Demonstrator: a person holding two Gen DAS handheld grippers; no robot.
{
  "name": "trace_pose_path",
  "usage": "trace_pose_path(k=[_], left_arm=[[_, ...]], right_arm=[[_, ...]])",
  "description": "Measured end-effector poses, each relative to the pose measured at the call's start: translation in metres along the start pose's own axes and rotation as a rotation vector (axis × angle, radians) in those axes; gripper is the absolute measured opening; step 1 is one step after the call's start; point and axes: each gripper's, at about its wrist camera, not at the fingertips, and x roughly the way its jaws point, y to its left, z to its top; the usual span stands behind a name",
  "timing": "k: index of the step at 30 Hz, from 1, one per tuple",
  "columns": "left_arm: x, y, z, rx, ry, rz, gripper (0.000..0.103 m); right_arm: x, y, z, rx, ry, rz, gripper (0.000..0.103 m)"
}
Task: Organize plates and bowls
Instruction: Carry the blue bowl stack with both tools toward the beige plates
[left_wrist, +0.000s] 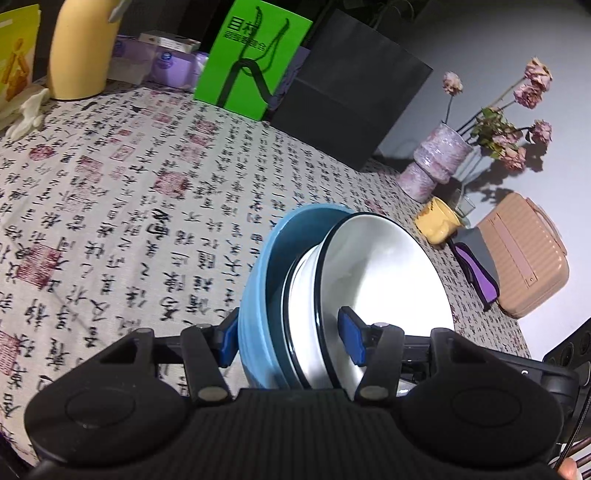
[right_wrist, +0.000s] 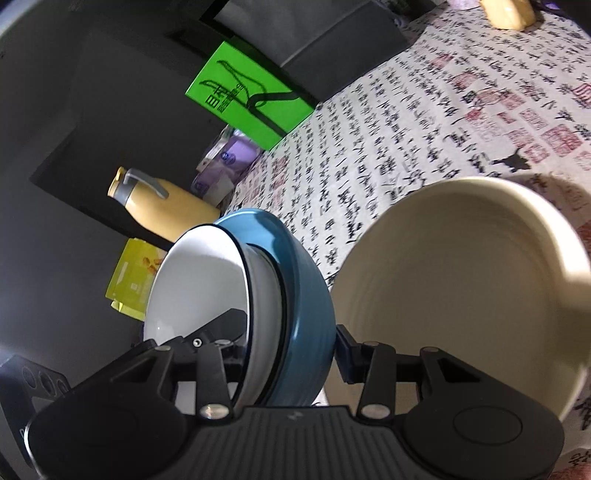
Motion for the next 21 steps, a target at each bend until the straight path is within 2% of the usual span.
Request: trace_pose_path(k=[21], left_arm=[[0.035, -0.048, -0.017, 0.048, 0.069, -0.043, 0.054]], right_arm=[[-0.040, -0.056, 0.008, 0.084, -0.057, -0.029, 0.041]])
